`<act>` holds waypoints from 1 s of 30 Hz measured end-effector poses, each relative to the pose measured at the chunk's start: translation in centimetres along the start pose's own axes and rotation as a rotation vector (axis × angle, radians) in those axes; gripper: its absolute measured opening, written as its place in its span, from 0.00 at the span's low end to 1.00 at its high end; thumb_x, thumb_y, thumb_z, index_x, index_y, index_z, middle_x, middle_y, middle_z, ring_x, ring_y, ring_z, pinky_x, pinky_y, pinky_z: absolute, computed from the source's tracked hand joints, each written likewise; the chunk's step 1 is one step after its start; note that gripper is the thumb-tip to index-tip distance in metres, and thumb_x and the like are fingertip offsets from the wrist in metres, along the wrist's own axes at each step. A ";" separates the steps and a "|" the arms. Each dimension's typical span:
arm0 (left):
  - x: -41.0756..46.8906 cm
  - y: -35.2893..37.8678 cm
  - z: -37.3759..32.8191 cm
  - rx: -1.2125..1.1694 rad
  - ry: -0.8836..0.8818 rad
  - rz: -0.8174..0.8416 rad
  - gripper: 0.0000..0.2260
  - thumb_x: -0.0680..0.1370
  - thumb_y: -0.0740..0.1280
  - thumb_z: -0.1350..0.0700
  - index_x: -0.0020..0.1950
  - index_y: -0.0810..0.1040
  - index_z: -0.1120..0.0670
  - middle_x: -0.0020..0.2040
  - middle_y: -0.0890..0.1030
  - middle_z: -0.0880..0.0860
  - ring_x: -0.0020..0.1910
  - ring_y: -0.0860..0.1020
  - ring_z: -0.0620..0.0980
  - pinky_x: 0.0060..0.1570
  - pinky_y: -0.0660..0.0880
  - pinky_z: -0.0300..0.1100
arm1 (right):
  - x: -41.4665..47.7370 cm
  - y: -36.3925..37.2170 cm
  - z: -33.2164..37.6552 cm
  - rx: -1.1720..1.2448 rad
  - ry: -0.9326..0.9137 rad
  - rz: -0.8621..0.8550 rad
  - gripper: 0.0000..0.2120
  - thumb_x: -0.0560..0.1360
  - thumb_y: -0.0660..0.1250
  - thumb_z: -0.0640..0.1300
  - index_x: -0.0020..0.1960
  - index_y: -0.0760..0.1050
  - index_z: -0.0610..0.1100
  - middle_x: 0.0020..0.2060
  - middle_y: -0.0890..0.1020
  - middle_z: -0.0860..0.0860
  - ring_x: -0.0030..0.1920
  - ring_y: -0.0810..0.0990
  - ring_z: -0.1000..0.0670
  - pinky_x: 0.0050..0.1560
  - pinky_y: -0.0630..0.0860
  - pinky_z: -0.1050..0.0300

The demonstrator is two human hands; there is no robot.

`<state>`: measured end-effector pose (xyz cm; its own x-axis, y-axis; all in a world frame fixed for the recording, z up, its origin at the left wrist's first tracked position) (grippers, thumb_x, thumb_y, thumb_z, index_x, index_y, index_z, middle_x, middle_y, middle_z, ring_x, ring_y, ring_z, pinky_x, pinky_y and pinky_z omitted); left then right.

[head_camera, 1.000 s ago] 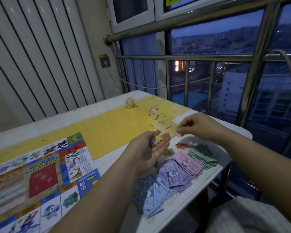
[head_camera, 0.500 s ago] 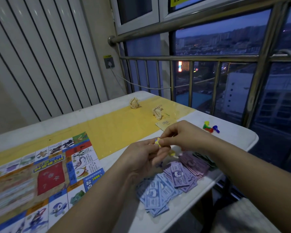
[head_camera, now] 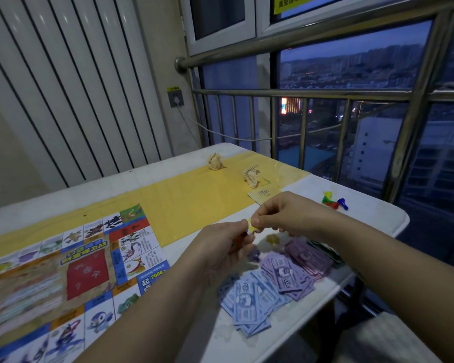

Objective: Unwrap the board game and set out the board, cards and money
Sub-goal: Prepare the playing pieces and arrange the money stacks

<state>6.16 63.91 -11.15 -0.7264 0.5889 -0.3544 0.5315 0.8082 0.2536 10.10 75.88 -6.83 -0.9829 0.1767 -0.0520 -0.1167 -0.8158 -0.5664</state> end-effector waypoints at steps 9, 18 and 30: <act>0.7 -1.5 -2.6 0.878 0.257 -0.110 0.10 0.76 0.69 0.54 0.37 0.78 0.57 0.24 0.64 0.50 0.22 0.60 0.45 0.22 0.58 0.36 | 0.4 -1.4 -1.8 -0.183 0.066 -0.081 0.02 0.74 0.70 0.43 0.45 0.81 0.48 0.35 0.81 0.55 0.34 0.76 0.60 0.34 0.70 0.69; 2.2 -1.4 -3.8 0.950 0.278 -0.197 0.13 0.78 0.65 0.50 0.50 0.80 0.58 0.41 0.78 0.52 0.35 0.73 0.48 0.33 0.66 0.40 | 0.2 -1.6 -0.2 -0.460 -0.066 -0.292 0.06 0.76 0.66 0.49 0.49 0.82 0.51 0.38 0.76 0.61 0.45 0.76 0.57 0.52 0.72 0.58; -2.7 -2.0 -1.6 -0.218 -0.114 0.210 0.15 0.79 0.52 0.71 0.59 0.75 0.70 0.53 0.81 0.65 0.52 0.80 0.53 0.45 0.81 0.43 | -0.8 2.7 4.1 -0.018 -0.218 -0.080 0.07 0.73 0.71 0.48 0.48 0.82 0.47 0.40 0.82 0.57 0.31 0.74 0.69 0.32 0.67 0.76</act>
<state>6.36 60.69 -9.30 -0.5507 0.7486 -0.3692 0.5495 0.6581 0.5147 9.99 71.30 -4.96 -0.9784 0.1155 0.1712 -0.1945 -0.7937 -0.5764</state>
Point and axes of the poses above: each hand's wrist, its own x-axis towards the middle knuckle, its own y-axis out of the palm, z = x × y, the point moved 7 cm from there along x, towards the middle knuckle
